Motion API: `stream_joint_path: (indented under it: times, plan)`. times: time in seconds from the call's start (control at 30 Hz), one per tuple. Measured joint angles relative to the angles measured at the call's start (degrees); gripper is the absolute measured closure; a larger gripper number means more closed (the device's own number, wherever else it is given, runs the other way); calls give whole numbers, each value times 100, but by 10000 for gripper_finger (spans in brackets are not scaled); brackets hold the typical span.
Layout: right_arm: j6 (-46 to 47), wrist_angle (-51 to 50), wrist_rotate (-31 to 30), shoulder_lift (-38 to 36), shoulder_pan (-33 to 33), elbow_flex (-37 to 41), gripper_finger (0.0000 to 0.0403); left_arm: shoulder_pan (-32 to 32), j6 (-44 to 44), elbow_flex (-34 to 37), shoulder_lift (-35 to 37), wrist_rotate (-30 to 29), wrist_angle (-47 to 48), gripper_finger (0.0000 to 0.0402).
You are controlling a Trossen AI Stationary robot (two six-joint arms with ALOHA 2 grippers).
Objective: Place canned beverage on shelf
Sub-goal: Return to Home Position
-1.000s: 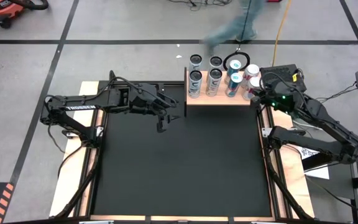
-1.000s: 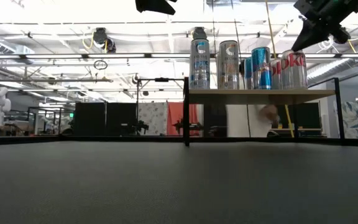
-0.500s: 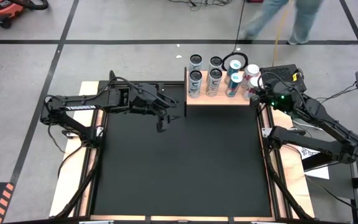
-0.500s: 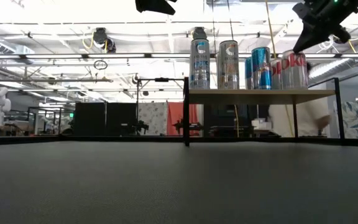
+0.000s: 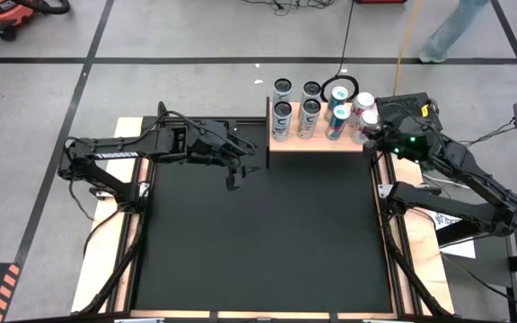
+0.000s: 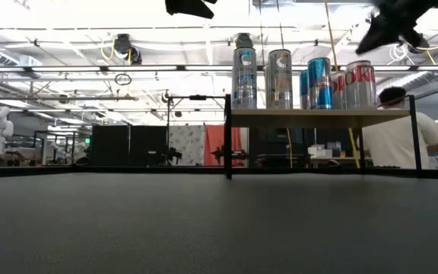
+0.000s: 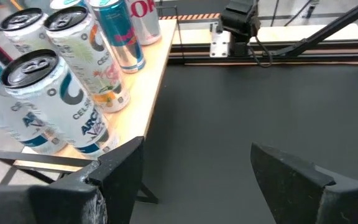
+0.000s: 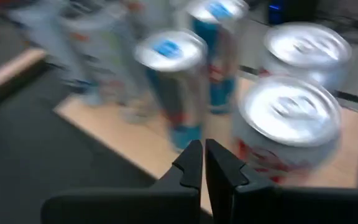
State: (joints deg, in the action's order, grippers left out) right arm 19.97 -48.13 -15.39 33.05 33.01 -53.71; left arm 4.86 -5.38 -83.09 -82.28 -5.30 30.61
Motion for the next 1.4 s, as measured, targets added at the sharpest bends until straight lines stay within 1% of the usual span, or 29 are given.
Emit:
stream_joint_path:
  times: [0.17,0.3,0.33,0.4,0.47,0.53,0.63,0.77,0.87,1.0,1.13,1.23,1.3,1.4]
  plan:
    - [-113,21,898,-76,0,-500,403,2,-6,0,212,-332,197,109]
    - [-145,-187,970,-158,-2,-861,403,2,52,0,443,-421,685,109]
    - [-246,-229,973,-197,-2,-933,403,2,53,0,491,-421,812,109]
    - [-767,-256,1129,-335,-2,-1037,403,2,58,0,603,-424,978,109]
    - [-1338,-273,1535,-516,-2,-1056,403,0,212,0,743,-522,1116,109]
    - [-1502,-266,1869,-734,-2,-1056,403,0,337,0,902,-728,1225,109]
    - [-1510,-176,1866,-1154,-2,-1056,403,-1,424,0,1168,-1010,1380,109]
    - [-1675,-79,1862,-1753,-2,-1053,403,-9,507,0,1620,-1178,1612,109]
    - [-1738,181,2029,-2224,-2,-959,403,-7,637,76,1958,-1368,1681,109]
    - [-1747,485,2167,-2778,-2,-617,403,-7,668,625,2593,-1754,1460,109]
    - [-1787,685,2165,-3216,-2,-75,403,-7,813,1508,3250,-2218,986,109]
    - [-1831,761,2205,-3281,-2,261,403,-4,953,2207,3755,-2276,558,109]
    - [-1942,808,2340,-3247,-2,467,403,-6,1081,2655,4051,-2276,271,109]
    - [-2202,1230,2931,-3250,-2,921,403,-6,1220,3328,4433,-2275,-101,109]
